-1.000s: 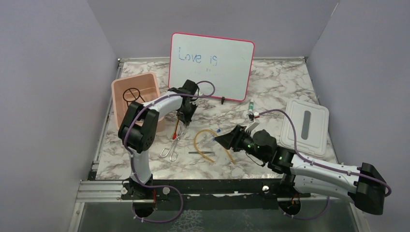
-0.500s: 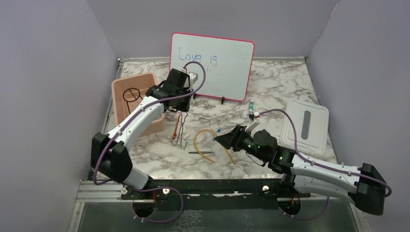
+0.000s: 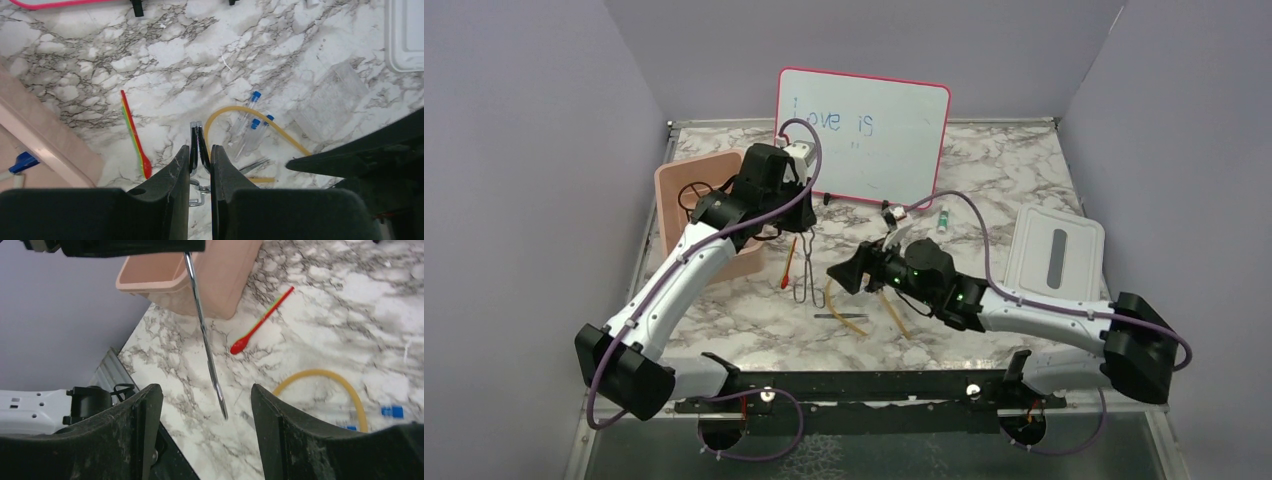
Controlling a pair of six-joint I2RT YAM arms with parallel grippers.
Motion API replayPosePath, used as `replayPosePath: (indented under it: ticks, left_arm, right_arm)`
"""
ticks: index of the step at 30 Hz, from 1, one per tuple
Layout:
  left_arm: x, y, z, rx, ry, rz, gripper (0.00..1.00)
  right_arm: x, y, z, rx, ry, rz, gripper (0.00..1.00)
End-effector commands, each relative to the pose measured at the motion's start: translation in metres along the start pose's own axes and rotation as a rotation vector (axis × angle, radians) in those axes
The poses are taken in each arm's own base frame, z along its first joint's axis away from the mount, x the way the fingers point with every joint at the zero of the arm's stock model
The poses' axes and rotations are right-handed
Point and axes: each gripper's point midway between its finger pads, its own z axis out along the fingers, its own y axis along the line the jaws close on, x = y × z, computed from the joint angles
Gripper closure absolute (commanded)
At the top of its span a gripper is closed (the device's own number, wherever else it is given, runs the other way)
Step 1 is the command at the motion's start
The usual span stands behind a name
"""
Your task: Organize the chemistry lab equipment
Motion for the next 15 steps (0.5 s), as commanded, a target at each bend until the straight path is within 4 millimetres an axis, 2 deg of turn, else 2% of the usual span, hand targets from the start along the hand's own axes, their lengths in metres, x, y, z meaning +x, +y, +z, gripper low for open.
replayPosePath:
  ticks: [1,5,9,12,15]
  left_arm:
    - [-0.008,-0.029,-0.022,0.131,-0.034,-0.064,1.0]
    - [-0.01,-0.038,-0.033,0.172,-0.043,-0.091,1.0]
    - [-0.012,-0.047,-0.042,0.212,-0.055,-0.11,1.0]
    - [-0.017,-0.052,-0.05,0.231,-0.072,-0.122,1.0]
    - [-0.022,-0.052,-0.056,0.228,-0.089,-0.13,1.0]
  right_arm:
    - [-0.009,0.027,0.032,-0.118,-0.004,-0.119,0.3]
    - [0.003,0.037,0.049,-0.188,0.035,-0.139,0.3]
    - [0.021,0.036,0.058,-0.21,0.095,-0.136,0.33]
    - [0.033,0.033,0.06,-0.215,0.127,-0.129,0.43]
    - [0.039,0.031,0.059,-0.225,0.134,-0.118,0.61]
